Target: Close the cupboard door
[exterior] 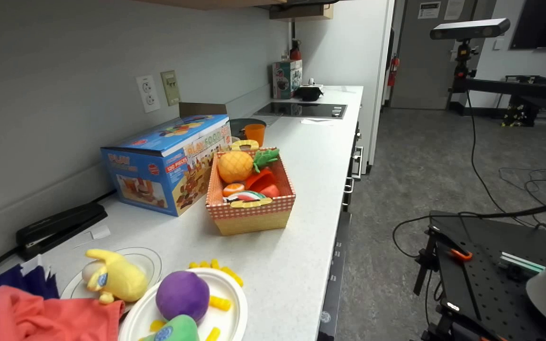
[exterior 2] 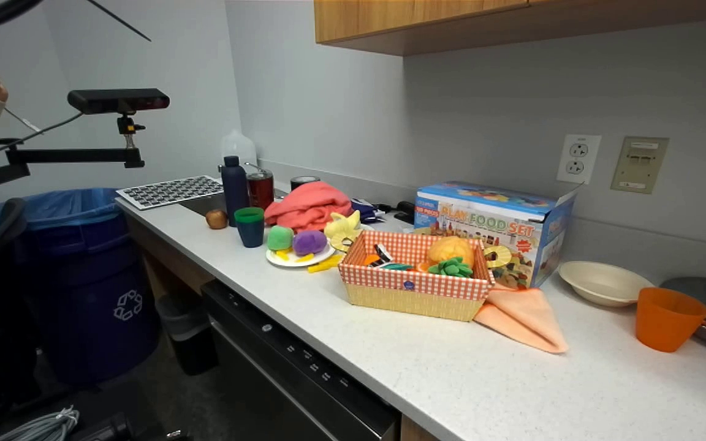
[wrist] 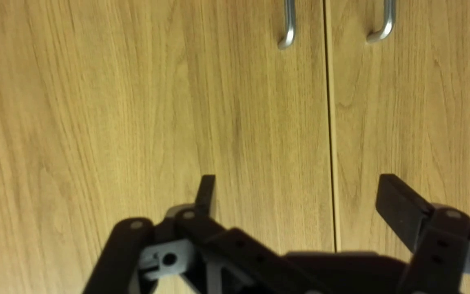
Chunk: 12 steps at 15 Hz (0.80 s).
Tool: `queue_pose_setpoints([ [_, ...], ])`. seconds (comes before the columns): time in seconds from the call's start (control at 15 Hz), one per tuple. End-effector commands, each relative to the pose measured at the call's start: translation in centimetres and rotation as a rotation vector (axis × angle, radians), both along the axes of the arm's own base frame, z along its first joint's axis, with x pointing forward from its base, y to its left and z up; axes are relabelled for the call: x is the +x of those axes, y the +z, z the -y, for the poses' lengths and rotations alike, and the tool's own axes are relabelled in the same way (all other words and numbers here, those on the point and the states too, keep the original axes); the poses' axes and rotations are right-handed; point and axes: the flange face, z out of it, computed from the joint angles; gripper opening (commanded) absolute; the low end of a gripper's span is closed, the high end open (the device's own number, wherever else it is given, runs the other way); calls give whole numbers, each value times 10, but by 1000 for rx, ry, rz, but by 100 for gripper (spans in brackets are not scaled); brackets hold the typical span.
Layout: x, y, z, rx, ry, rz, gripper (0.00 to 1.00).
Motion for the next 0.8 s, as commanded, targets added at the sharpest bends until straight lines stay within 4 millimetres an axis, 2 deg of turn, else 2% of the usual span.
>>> queue_pose_setpoints([
  [0.0,1,5,1,14,7,14,100],
  [0.73,0,1,1,3,-2,0,100],
])
